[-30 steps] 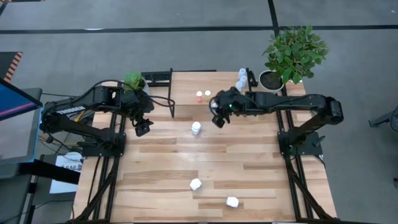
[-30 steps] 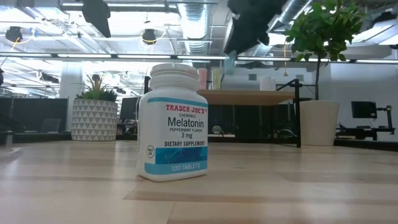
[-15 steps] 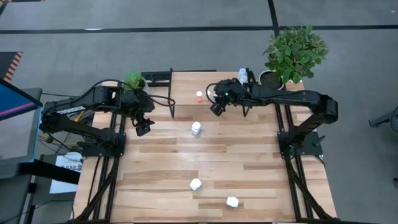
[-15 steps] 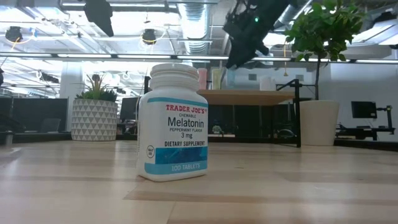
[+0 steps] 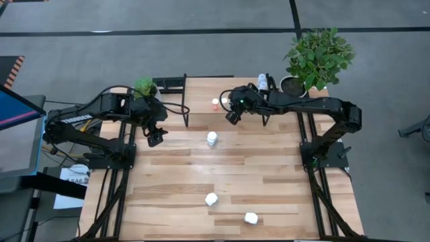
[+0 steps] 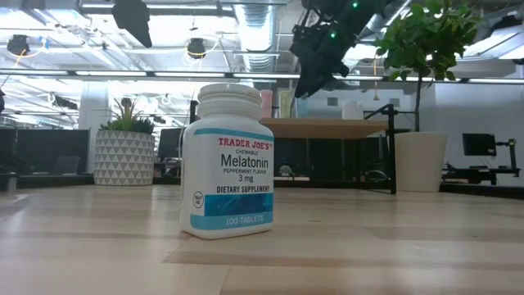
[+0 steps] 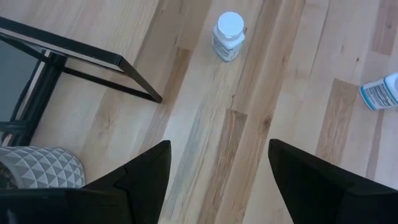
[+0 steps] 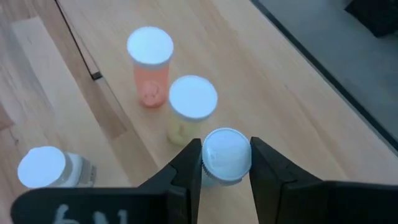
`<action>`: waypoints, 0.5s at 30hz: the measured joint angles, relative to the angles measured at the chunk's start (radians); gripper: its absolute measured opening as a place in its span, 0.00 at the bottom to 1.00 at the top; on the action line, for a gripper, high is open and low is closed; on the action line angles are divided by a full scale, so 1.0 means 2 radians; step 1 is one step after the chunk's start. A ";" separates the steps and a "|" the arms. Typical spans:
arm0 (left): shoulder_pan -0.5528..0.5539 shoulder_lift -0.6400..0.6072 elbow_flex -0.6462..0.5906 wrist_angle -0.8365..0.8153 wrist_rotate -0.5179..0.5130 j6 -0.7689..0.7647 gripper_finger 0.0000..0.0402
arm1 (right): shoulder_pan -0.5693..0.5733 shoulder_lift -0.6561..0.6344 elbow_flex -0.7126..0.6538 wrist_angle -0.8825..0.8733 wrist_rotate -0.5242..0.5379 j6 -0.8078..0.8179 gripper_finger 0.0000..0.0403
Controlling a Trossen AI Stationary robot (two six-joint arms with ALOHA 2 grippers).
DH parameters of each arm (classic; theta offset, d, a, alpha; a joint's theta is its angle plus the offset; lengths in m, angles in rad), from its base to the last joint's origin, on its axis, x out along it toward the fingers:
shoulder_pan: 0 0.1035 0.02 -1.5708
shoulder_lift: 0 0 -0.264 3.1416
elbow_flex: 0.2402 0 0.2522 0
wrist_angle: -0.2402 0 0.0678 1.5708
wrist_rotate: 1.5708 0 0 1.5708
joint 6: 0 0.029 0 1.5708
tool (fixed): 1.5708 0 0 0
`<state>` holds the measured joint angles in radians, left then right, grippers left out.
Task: Pick and place medicine bottles onto shelf by color
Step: Put the blue pill on the shelf
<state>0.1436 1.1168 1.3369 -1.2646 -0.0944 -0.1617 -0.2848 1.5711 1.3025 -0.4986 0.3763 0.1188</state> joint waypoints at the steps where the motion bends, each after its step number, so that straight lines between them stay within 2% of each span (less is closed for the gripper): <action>1: 0.000 0.000 0.000 0.000 0.000 0.000 0.64 | 0.000 0.000 0.000 -0.001 0.000 0.000 0.28; 8: 0.000 0.000 0.000 0.000 0.000 0.000 0.64 | 0.000 0.000 0.000 -0.002 0.000 0.000 0.31; 15: 0.000 0.000 0.000 0.000 0.000 -0.003 0.64 | 0.000 0.000 0.000 0.001 0.000 -0.010 0.44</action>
<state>0.1436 1.1168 1.3369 -1.2648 -0.0944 -0.1669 -0.2844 1.5707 1.3022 -0.4957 0.3763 0.0994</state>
